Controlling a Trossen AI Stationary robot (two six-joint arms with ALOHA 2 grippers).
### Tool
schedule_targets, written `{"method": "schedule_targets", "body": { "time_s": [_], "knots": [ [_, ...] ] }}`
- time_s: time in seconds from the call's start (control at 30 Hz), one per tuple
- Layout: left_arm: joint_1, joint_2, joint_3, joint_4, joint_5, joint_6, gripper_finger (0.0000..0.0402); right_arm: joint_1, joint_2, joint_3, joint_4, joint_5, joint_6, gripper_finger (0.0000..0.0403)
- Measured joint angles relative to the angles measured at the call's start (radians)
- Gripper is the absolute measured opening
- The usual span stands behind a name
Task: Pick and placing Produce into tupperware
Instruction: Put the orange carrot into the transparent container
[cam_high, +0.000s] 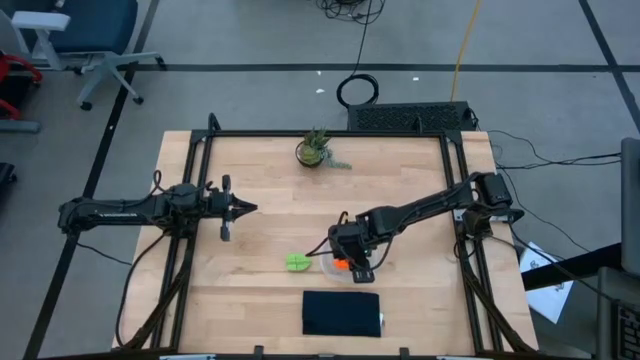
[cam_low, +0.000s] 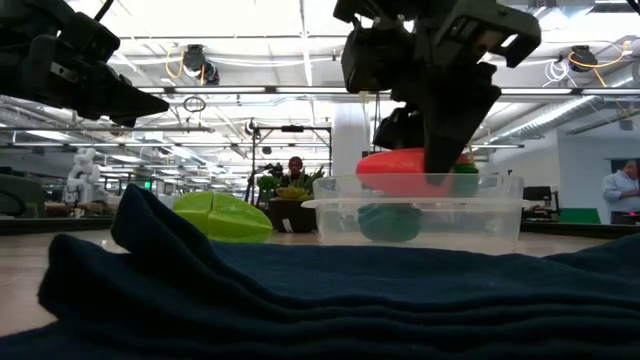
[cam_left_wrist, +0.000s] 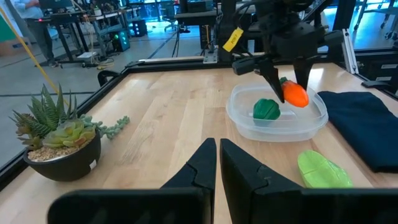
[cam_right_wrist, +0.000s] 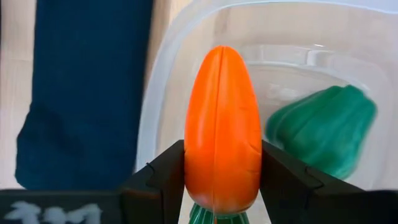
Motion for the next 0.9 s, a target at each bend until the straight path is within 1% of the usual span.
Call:
{"method": "schedule_targets", "body": {
  "time_s": [0.4, 0.63, 0.9],
  "knots": [
    [0.000, 0.000, 0.000, 0.000, 0.000, -0.003, 0.0026, 0.004, 0.000, 0.000, 0.005, 0.005, 0.010, 0.0162],
    [0.000, 0.000, 0.000, -0.001, 0.000, -0.003, 0.0026, 0.005, 0.041, 0.001, 0.055, 0.005, 0.010, 0.0162],
    [0.000, 0.000, 0.000, -0.002, 0.000, -0.003, 0.0026, 0.005, 0.056, 0.001, 0.050, 0.002, 0.009, 0.0162]
  ]
}}
